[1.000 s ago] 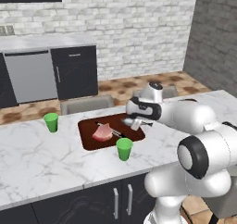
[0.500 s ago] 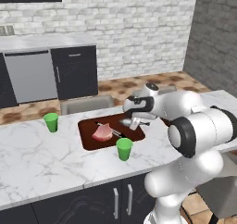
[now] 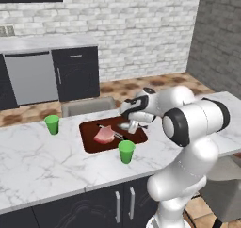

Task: Gather the squash and lime from the fridge and place them on a tray on the dining counter. Then gather the fish and steak from the fridge and place them on the other tray.

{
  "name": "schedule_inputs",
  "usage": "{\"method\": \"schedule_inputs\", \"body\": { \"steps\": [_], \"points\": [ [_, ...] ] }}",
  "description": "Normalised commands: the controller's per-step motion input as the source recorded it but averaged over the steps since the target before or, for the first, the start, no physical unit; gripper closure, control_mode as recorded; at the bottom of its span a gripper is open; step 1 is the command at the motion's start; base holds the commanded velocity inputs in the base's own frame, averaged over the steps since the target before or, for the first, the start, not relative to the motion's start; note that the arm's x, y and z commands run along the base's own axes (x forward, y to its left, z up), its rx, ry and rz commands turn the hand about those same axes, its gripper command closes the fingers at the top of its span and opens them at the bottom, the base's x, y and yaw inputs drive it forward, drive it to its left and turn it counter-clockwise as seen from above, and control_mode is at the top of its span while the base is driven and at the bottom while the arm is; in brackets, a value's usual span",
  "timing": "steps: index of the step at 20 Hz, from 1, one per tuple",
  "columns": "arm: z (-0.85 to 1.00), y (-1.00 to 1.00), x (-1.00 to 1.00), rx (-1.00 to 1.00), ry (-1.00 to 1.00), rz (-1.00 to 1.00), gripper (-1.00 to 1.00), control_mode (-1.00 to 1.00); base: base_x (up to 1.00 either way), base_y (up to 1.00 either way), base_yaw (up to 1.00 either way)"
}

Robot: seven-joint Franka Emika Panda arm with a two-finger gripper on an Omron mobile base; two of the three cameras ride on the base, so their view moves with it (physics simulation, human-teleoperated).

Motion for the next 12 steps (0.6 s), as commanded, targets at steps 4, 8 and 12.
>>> {"method": "schedule_inputs", "body": {
  "steps": [4,8,12],
  "points": [
    [-0.19,0.05,0.28,0.00,0.00,0.05,1.00,-1.00,0.00,0.00,0.00],
    [-0.19,0.01,0.28,0.00,0.00,0.06,1.00,-1.00,0.00,0.00,0.00],
    [-0.21,0.09,0.33,0.00,0.00,0.05,-1.00,-1.00,0.00,0.00,0.00]
  ]
}}
